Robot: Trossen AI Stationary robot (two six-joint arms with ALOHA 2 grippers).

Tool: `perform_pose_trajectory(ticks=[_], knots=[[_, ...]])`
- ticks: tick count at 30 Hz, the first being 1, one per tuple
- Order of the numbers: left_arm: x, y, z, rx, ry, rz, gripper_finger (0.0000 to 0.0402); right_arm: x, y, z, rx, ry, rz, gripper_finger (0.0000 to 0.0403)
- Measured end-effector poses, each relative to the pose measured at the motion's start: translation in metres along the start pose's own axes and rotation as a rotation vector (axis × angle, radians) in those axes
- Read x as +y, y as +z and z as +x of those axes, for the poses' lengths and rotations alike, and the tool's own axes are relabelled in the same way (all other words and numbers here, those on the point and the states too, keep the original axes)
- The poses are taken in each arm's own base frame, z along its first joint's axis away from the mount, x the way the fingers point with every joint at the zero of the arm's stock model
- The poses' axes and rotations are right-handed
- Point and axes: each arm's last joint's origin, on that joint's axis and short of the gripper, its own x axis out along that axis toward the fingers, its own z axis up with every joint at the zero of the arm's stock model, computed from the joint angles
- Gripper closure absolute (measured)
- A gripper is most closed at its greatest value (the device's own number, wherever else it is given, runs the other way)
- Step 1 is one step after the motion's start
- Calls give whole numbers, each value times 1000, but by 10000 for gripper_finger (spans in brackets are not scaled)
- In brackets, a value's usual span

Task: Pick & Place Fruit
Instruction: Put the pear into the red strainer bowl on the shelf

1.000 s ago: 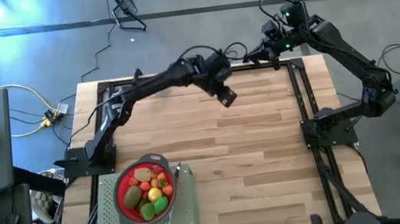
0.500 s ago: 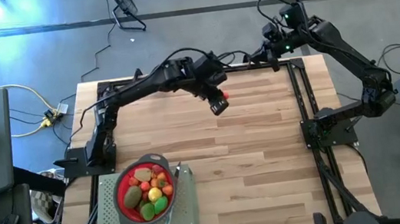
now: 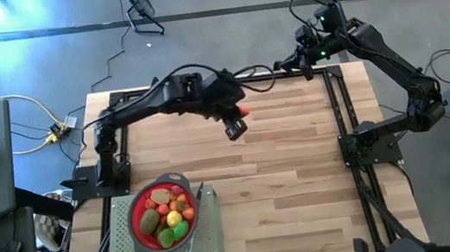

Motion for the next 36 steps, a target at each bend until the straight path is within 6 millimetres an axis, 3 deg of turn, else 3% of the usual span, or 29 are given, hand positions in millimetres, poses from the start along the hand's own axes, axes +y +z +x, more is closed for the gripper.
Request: perform_pose_trajectory(ticks=[5, 11, 18, 24, 36], knots=[[-8, -7, -21, -32, 45, 10, 305, 0, 0, 0, 0, 0, 0, 400], [-19, -32, -36, 27, 124, -3, 305, 0, 0, 0, -1, -1, 0, 400], [-9, -68, -89, -42, 193, -105, 305, -1, 3, 0, -25, -5, -2, 400], [-10, -106, -129, -154, 87, -142, 305, -1, 8, 0, -64, -11, 26, 400], [-28, -188, -172, -34, -194, -200, 305, -3, 11, -1, -89, -67, 76, 400]])
